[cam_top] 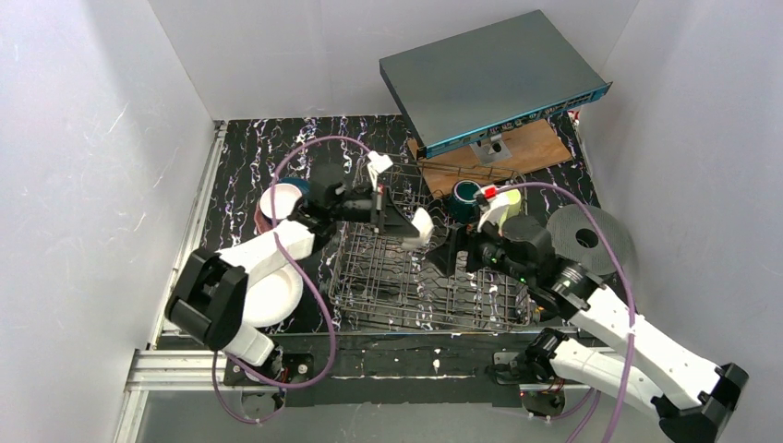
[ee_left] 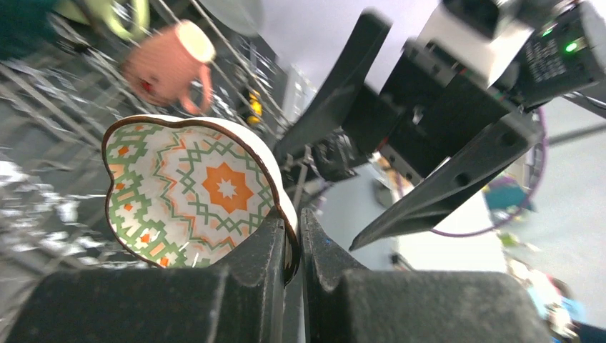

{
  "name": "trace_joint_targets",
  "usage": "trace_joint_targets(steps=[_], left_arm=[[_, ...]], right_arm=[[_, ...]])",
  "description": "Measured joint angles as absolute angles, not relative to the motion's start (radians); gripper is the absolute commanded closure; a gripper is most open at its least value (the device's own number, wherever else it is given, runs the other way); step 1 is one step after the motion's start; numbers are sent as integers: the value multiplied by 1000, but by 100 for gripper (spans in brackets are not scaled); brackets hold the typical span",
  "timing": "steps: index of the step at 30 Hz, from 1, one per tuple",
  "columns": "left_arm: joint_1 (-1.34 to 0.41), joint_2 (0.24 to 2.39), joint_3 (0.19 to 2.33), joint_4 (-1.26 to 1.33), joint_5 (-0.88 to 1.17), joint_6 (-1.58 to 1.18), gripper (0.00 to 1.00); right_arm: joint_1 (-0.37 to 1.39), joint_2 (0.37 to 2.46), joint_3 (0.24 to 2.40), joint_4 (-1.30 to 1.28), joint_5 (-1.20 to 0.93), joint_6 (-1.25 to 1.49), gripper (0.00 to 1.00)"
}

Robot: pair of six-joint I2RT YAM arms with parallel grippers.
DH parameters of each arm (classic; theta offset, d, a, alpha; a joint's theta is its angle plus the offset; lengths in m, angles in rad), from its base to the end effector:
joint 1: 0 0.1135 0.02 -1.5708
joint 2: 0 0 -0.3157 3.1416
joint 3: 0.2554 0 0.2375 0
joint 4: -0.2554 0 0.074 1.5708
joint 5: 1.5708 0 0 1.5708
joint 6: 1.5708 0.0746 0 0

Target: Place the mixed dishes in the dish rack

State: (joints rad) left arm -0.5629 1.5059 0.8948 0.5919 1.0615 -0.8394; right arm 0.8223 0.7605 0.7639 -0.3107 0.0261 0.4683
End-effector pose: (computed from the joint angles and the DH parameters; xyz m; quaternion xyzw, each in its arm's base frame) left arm 0.2465 -0.2325 0.3437 0.2662 0.6586 -0.6657 0.2284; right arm 0.1120 0.1177 0.3469 -0.1345 0.7957 0.3467 0.4781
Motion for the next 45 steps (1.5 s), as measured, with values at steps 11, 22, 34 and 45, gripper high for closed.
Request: trace_joint_targets(steps=[11, 22, 34, 45], left_arm=[[-640, 1733, 863, 1203, 1159, -1349, 100], [-783, 1769, 837, 1089, 864, -1362, 100], [-1049, 2164, 1024, 1164, 586, -1447, 100], [-1083, 2167, 1083, 1143, 446, -1425, 100]], right_arm=[[822, 588, 746, -377, 71, 436, 2], [822, 554, 774, -556, 233, 446, 2], [822, 348, 865, -638, 373, 440, 2], [822, 319, 841, -659, 390, 438, 2]])
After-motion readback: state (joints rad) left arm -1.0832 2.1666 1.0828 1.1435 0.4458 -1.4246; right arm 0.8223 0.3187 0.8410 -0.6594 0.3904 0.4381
